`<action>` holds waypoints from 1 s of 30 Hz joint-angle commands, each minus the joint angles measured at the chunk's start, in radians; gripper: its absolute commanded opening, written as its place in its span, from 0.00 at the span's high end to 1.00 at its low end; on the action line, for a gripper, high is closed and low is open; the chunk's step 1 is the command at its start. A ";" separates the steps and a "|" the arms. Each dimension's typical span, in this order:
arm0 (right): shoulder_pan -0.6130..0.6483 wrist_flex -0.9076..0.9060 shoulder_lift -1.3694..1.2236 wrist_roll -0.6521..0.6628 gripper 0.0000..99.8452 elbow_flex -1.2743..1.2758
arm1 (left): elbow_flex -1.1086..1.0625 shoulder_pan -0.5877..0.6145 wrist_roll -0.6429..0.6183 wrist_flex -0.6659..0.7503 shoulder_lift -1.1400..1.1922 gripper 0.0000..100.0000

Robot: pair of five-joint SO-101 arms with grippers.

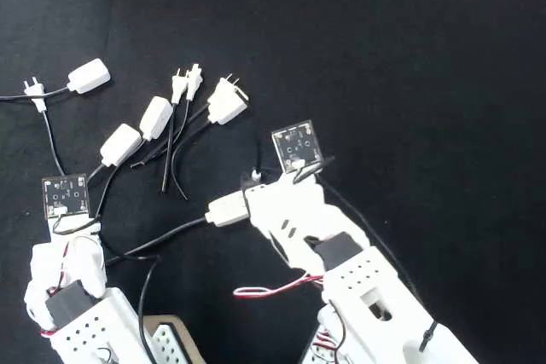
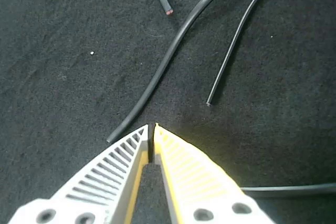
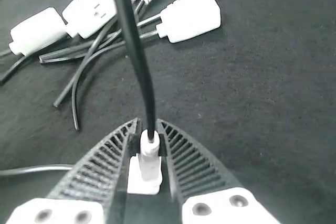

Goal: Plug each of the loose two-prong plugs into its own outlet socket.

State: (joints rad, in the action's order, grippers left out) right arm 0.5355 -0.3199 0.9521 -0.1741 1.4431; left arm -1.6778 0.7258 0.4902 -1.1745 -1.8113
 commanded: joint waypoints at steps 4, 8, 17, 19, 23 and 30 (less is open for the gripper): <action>0.029 0.012 -0.002 -0.008 0.99 -0.001 | -0.012 -0.015 0.009 -0.005 -0.011 0.96; 0.031 0.014 -0.002 -0.008 0.99 0.001 | -0.012 -0.016 0.009 -0.005 -0.011 0.96; 0.031 0.091 -0.016 -0.008 0.99 0.041 | -0.012 -0.016 0.009 -0.006 -0.011 0.96; 0.031 0.112 -0.047 -0.008 0.99 0.041 | -0.012 -0.016 0.009 -0.006 -0.011 0.96; 0.044 0.160 -0.134 -0.008 0.99 0.015 | -0.012 -0.016 0.009 -0.006 -0.011 0.96; 0.037 0.161 -0.242 -0.008 0.99 -0.044 | -0.012 -0.016 0.009 -0.008 -0.011 0.96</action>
State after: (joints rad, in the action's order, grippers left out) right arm 0.5677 -0.1649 0.7327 -0.1772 1.4369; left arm -1.6778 0.7196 0.4902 -1.1745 -1.8113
